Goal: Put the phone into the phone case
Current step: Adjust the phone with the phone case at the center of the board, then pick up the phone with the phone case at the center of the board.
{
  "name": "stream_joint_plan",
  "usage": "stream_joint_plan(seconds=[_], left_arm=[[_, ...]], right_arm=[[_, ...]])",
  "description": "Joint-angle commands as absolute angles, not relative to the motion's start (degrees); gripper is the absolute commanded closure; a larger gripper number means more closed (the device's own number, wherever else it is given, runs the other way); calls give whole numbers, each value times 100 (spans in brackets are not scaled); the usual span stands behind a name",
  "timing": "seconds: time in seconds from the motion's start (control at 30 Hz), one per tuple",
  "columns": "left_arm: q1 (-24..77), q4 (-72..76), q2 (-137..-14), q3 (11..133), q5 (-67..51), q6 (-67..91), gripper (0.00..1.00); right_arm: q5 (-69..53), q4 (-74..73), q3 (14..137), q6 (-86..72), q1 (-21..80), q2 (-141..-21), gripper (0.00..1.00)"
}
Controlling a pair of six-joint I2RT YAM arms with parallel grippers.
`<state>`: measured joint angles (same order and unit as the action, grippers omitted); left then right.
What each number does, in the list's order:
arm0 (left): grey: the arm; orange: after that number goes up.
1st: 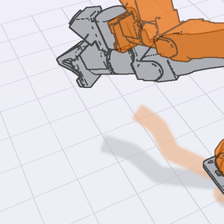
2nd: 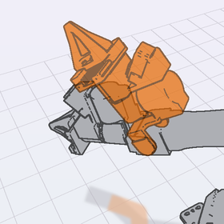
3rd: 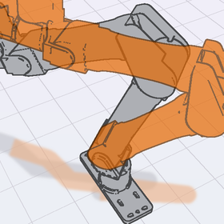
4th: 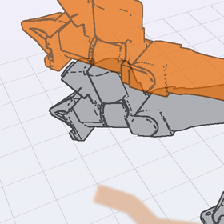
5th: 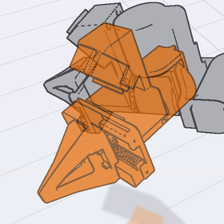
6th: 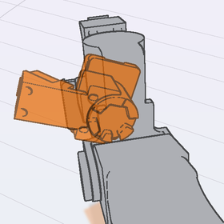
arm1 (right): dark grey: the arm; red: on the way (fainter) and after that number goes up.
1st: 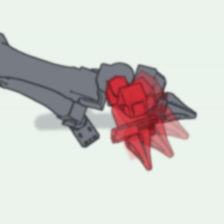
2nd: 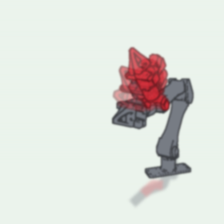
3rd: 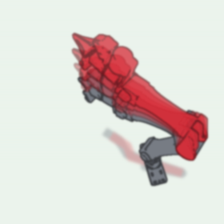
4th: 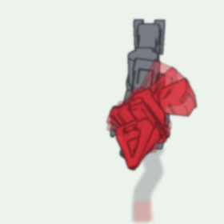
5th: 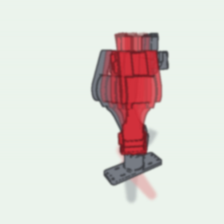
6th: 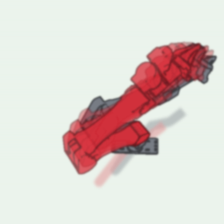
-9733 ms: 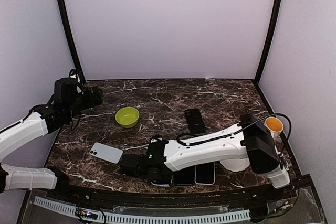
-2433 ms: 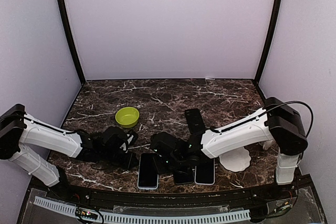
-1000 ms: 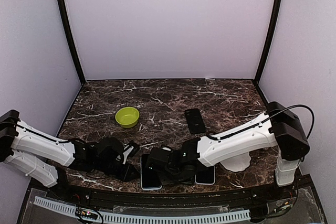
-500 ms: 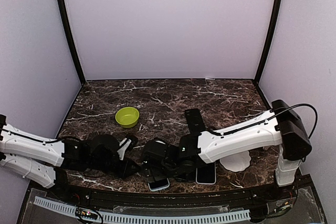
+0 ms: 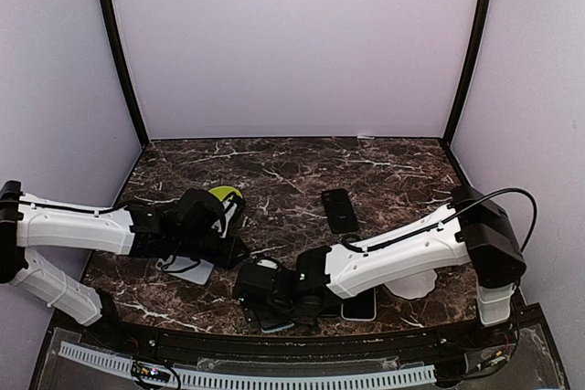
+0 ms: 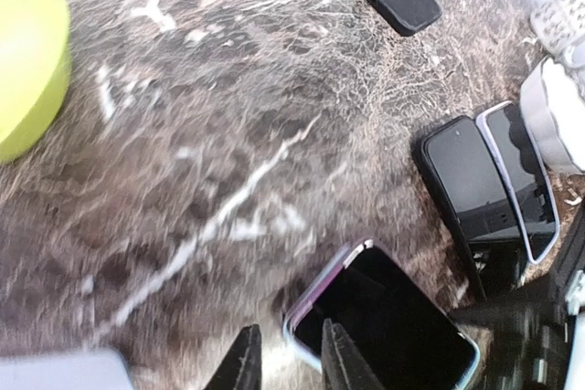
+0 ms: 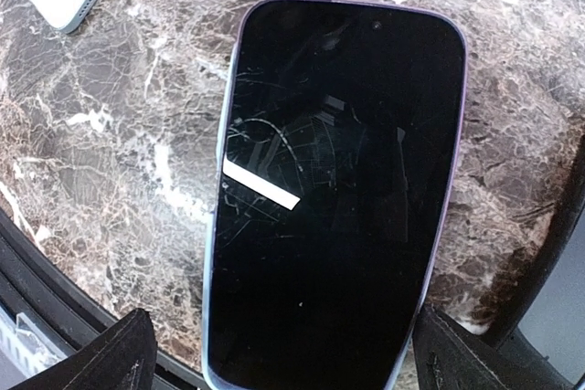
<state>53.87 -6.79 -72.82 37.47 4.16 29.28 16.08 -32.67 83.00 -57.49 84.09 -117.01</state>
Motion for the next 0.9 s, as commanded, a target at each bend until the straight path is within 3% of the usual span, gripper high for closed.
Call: stream_joint_plan(seconds=[0.0, 0.17, 0.53, 0.87], left_arm=[[5154, -759, -7989, 4293, -148, 2293, 77], [5150, -833, -8665, 4651, -315, 1999, 75], [5235, -1103, -9600, 5051, -708, 1696, 87], [5982, -1475, -9696, 5004, -867, 1683, 89]], right_arm=[[1710, -3271, 8358, -5961, 8533, -11887, 2], [2056, -3592, 8456, -6067, 8658, -12174, 7], [2321, -3566, 8350, -6093, 8700, -12243, 21], [2393, -3272, 8216, -6073, 8565, -12189, 21]])
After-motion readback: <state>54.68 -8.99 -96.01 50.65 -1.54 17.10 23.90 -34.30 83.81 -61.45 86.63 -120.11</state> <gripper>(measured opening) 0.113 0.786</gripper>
